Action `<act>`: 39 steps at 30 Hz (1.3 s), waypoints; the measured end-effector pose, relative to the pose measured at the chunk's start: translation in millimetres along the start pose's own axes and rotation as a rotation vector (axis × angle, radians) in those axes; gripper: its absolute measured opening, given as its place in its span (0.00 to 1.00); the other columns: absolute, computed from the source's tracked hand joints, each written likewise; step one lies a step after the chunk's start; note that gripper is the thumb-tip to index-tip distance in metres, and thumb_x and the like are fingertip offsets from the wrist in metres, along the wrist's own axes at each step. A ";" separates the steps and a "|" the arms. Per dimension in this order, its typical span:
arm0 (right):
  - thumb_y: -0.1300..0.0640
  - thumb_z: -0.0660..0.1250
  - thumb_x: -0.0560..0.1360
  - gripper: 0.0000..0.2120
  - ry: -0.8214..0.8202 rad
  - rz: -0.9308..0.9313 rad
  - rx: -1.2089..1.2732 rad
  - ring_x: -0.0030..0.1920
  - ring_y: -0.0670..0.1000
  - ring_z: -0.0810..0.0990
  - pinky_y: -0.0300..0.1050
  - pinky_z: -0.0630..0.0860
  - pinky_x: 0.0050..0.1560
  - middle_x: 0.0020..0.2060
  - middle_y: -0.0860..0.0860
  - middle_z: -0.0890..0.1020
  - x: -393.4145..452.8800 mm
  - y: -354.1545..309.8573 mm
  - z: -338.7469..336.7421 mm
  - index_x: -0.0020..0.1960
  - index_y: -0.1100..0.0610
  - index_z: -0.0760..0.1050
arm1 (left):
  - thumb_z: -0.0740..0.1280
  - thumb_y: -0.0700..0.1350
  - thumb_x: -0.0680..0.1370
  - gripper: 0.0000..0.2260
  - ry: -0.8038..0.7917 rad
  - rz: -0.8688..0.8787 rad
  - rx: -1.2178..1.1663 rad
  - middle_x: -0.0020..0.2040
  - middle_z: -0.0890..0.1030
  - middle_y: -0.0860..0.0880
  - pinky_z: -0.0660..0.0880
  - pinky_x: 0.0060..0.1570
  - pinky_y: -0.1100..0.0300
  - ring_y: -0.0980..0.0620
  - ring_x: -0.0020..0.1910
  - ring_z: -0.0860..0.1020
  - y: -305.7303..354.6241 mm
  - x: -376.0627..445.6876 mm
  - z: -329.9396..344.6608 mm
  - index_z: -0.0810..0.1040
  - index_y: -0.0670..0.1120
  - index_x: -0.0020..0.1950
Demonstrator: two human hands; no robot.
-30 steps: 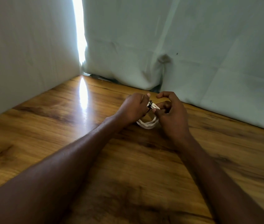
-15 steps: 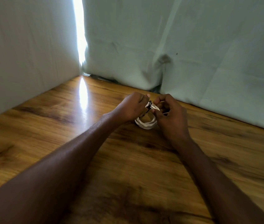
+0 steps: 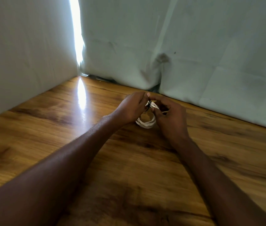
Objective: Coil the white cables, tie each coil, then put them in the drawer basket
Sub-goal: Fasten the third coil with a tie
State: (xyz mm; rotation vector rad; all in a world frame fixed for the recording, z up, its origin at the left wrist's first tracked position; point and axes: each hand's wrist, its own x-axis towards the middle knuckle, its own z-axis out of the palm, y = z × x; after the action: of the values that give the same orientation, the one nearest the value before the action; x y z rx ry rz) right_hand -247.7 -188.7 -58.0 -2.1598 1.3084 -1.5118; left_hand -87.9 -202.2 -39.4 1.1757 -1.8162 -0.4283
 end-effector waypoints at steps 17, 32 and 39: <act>0.61 0.71 0.76 0.20 0.024 0.008 0.046 0.49 0.42 0.84 0.48 0.82 0.54 0.53 0.40 0.87 0.3 3.2 2.4 0.64 0.45 0.83 | 0.59 0.49 0.87 0.22 -0.027 -0.078 -0.040 0.28 0.77 0.50 0.67 0.29 0.64 0.61 0.26 0.72 -2.3 0.5 -3.5 0.75 0.45 0.34; 0.57 0.70 0.77 0.09 -0.041 -0.289 -0.349 0.46 0.51 0.79 0.52 0.78 0.39 0.56 0.48 0.78 -0.6 -4.5 -0.7 0.56 0.47 0.80 | 0.63 0.54 0.85 0.22 -0.079 -0.343 -0.239 0.25 0.71 0.51 0.63 0.23 0.64 0.56 0.23 0.67 4.0 -0.6 -9.5 0.79 0.41 0.38; 0.50 0.76 0.72 0.10 -0.178 -0.317 -0.361 0.49 0.48 0.77 0.51 0.76 0.44 0.55 0.44 0.75 -0.1 -8.8 -3.1 0.52 0.45 0.80 | 0.65 0.50 0.85 0.21 -0.079 -0.413 -0.221 0.25 0.74 0.52 0.65 0.26 0.62 0.55 0.26 0.70 4.4 -3.2 -14.2 0.78 0.44 0.33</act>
State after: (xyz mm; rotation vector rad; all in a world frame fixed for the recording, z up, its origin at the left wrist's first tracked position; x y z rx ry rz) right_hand -245.5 -182.5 -51.3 -2.7687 1.3077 -1.2120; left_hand -78.1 -194.9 -30.3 1.3909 -1.5389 -0.8990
